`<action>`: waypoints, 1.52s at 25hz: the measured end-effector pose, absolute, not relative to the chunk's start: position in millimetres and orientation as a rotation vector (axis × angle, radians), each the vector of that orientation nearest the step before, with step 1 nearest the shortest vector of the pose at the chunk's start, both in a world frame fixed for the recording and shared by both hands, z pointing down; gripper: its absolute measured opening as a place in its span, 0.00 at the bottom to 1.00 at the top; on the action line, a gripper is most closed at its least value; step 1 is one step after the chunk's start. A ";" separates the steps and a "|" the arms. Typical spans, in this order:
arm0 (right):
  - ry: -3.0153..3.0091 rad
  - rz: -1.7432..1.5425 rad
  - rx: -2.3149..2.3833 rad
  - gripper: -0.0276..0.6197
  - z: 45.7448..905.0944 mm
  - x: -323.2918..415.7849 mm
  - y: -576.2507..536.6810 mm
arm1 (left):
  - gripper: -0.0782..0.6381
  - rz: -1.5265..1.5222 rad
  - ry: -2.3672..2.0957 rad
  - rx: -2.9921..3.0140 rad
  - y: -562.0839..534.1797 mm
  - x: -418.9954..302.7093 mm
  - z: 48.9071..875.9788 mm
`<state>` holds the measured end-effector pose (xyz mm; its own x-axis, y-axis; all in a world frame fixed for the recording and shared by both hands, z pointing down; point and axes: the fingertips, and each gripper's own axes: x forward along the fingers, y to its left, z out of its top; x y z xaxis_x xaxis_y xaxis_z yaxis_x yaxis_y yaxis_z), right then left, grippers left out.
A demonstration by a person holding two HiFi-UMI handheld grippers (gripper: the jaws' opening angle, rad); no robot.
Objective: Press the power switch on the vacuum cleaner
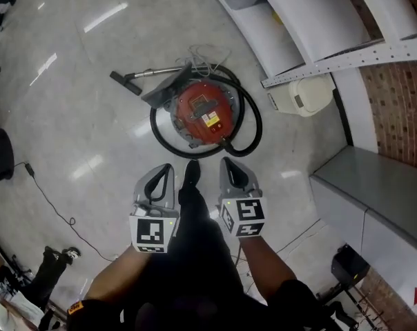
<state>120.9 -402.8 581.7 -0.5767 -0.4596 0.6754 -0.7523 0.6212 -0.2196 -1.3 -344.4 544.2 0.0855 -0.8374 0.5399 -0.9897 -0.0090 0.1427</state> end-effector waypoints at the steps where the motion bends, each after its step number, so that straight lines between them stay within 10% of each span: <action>1: -2.257 0.672 0.938 0.03 593.7 121.6 -409.1 | 0.13 0.431 -1.791 1.877 -348.4 -1.0 554.1; 38: -1.828 0.765 0.690 0.03 900.2 132.0 -452.4 | 0.13 0.612 -1.698 1.585 -336.5 -14.1 767.0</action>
<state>132.0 -452.4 900.2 -0.3406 -0.1161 0.9330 -0.7459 0.6376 -0.1929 -14.1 -336.5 767.0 0.0183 -0.6392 0.7689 -0.9827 0.1302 0.1316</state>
